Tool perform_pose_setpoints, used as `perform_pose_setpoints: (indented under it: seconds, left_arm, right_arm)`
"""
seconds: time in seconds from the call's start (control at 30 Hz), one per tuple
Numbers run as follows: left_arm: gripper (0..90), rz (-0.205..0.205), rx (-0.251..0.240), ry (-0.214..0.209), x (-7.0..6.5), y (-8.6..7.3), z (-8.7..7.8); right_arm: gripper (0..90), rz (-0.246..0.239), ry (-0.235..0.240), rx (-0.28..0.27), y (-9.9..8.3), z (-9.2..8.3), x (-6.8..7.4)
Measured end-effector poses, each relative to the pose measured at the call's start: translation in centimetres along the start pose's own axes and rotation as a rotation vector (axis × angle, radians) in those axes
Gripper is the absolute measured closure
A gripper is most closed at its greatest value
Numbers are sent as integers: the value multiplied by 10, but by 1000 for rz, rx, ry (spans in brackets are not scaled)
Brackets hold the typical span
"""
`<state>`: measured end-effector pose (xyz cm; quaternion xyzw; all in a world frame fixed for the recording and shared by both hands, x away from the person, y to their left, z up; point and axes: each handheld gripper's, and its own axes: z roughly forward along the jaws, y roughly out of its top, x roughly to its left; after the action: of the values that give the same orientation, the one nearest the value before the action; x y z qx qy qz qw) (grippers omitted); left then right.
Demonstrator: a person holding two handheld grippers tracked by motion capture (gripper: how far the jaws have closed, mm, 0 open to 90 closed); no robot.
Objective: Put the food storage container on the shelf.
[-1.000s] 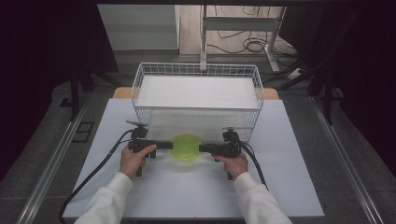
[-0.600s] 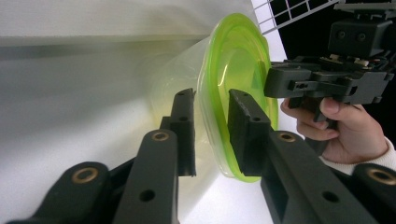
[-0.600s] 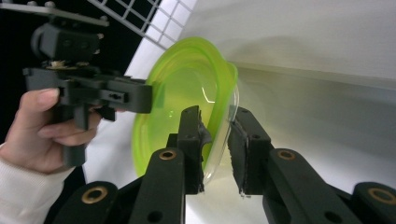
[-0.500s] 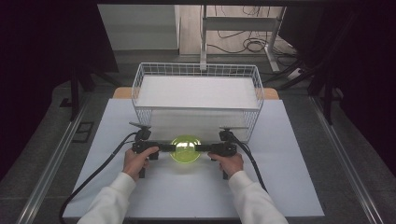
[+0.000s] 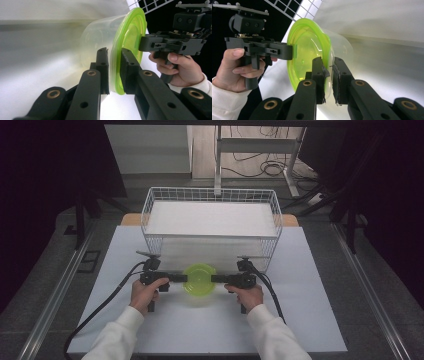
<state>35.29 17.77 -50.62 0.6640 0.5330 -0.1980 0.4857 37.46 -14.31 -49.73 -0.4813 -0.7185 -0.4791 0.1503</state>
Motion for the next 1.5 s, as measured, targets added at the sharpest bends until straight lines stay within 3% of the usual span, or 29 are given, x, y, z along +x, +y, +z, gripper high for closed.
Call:
perform_pose_setpoints:
  seconds: [0.2, 0.73, 1.13, 1.5]
  left_arm:
    - [792, 23, -12, -12, -10, -1, -6]
    - [789, 109, -62, -44, -57, 8, -21]
    - [793, 141, -91, -69, -85, 13, -37]
    - [793, 175, -120, -84, -111, 27, -52]
  right_arm:
    - [805, -20, 18, -12, 1, -8, 9]
    - [805, -83, 45, -85, 10, -47, 38]
    - [806, -140, 48, -124, 19, -69, 65]
    - [807, -169, 53, -162, 36, -87, 88]
